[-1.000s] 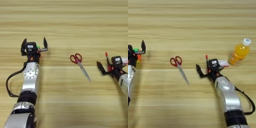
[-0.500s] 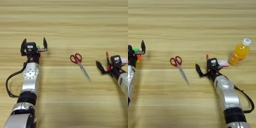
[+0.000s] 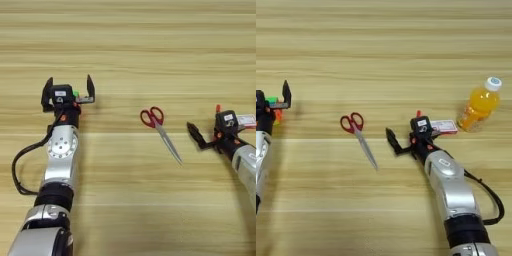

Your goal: Move the objects on the table

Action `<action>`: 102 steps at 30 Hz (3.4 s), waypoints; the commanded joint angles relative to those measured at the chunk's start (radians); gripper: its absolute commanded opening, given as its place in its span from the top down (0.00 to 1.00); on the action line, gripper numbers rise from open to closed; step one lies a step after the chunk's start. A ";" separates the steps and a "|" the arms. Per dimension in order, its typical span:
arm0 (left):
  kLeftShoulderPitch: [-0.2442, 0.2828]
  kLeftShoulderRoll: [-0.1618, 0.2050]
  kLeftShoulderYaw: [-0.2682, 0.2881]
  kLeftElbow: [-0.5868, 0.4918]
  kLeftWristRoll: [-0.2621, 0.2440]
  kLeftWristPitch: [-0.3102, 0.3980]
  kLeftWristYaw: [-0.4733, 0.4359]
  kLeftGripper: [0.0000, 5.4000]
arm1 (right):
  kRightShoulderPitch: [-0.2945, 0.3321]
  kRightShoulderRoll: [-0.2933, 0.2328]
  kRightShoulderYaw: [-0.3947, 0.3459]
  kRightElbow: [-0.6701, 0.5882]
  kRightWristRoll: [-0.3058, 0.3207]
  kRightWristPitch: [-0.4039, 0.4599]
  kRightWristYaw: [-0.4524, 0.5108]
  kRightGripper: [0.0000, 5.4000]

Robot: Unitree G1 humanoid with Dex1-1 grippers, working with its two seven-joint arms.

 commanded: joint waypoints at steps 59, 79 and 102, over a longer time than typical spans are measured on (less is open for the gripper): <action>0.012 -0.018 -0.007 -0.046 0.003 0.042 0.023 0.00 | -0.044 0.007 -0.099 0.137 0.065 0.181 -0.045 0.00; 0.013 -0.019 0.002 -0.052 0.000 0.043 0.025 0.00 | -0.025 0.064 -0.045 0.080 0.088 0.285 -0.029 0.00; 0.017 -0.021 0.002 -0.061 -0.002 0.047 0.026 0.00 | -0.039 0.058 -0.031 0.153 0.045 0.237 -0.033 0.35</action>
